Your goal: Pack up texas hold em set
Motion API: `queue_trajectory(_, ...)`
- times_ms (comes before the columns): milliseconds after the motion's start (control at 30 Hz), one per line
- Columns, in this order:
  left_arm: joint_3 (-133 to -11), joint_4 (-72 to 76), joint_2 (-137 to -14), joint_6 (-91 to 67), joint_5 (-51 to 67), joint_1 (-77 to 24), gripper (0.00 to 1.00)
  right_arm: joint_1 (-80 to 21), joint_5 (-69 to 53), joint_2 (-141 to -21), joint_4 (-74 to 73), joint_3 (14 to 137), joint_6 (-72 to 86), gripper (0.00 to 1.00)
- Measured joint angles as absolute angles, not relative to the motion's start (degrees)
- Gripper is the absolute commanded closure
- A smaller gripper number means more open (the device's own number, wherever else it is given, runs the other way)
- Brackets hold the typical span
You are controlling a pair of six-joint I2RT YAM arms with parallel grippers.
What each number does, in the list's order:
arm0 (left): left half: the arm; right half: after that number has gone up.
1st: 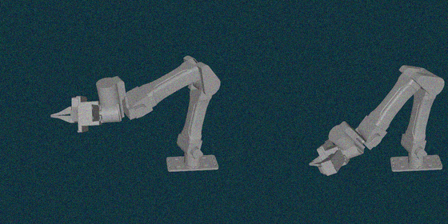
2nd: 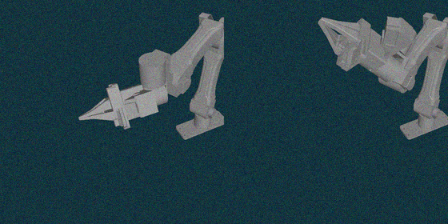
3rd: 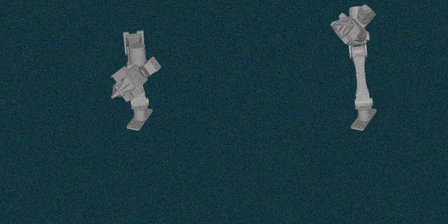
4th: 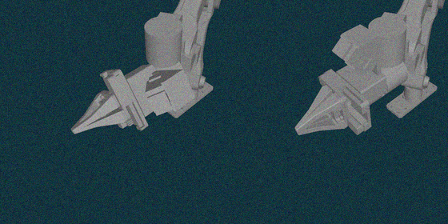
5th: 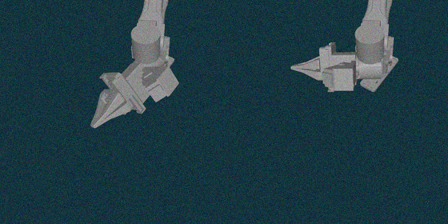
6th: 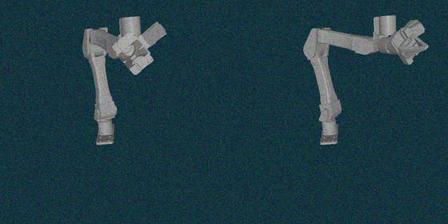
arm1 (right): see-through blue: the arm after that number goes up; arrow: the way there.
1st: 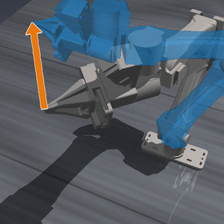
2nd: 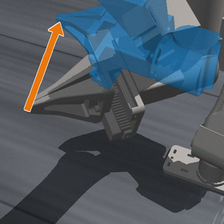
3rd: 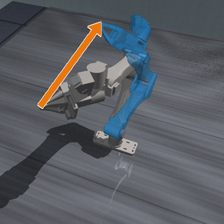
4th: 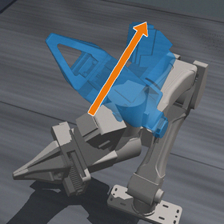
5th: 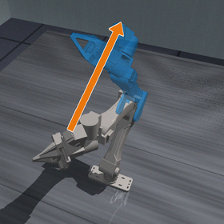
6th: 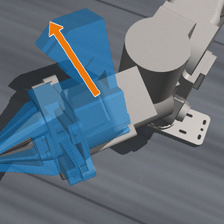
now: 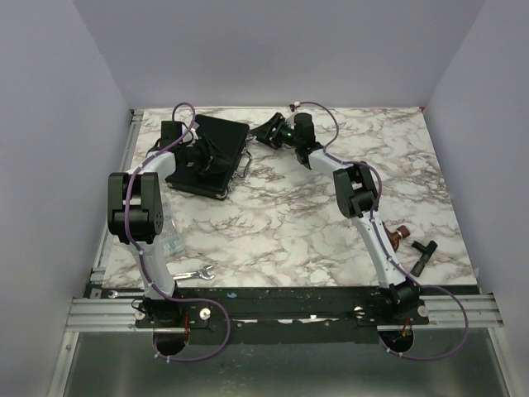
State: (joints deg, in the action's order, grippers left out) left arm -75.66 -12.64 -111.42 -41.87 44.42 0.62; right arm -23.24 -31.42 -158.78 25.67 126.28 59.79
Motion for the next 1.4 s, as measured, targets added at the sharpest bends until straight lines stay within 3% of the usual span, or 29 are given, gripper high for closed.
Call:
queue_trajectory(300, -75.75, -12.91, -111.42, -41.82, 44.4, 0.62, 0.51, -23.24, -30.59, -157.86, 26.55, 119.61, 59.72, 0.67)
queue_trajectory(800, -75.88, -13.08, -111.42, -41.63, 44.4, 0.62, 0.51, -23.29, -28.53, -157.49, 27.35, 117.54, 65.93, 0.61)
queue_trajectory(900, -75.99, -13.26, -111.42, -41.56, 44.4, 0.62, 0.51, -23.29, -28.49, -157.34, 28.23, 116.55, 68.34, 0.74)
queue_trajectory(1167, -76.05, -13.43, -111.42, -41.43, 44.4, 0.62, 0.52, -23.29, -27.68, -157.27, 27.59, 116.46, 70.61, 0.81)
queue_trajectory(1400, -76.07, -13.45, -111.42, -41.41, 44.4, 0.62, 0.52, -23.55, -26.35, -158.28, 14.81, 123.09, 67.57, 0.81)
